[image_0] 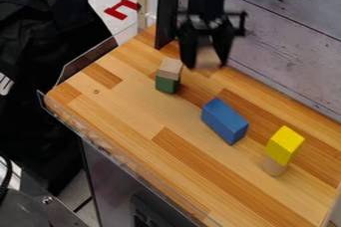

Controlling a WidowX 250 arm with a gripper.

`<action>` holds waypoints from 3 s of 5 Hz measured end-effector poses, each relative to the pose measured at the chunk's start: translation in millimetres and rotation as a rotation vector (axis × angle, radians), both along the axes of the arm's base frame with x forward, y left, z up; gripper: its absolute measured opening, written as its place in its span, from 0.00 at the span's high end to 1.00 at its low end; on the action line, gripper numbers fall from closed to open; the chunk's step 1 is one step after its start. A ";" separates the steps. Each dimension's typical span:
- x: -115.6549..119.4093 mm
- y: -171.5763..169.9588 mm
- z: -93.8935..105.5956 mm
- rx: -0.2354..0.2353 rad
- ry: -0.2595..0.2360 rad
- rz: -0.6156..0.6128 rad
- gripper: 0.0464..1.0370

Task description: Move the rectangular box from top of tower and put on top of blue rectangular box

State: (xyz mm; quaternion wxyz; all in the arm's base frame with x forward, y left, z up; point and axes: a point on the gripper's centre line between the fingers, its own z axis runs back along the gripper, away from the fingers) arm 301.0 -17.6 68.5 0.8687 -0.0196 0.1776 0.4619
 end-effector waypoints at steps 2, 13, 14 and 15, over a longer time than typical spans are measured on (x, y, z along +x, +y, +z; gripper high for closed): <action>-14.6 -44.8 -29.4 -0.130 -0.010 0.128 0.46; 1.0 -45.7 -62.4 -0.108 -0.052 0.252 0.13; 3.8 -41.6 -45.5 -0.091 -0.088 0.203 0.04; 13.8 -36.6 -6.4 -0.061 -0.178 0.149 0.04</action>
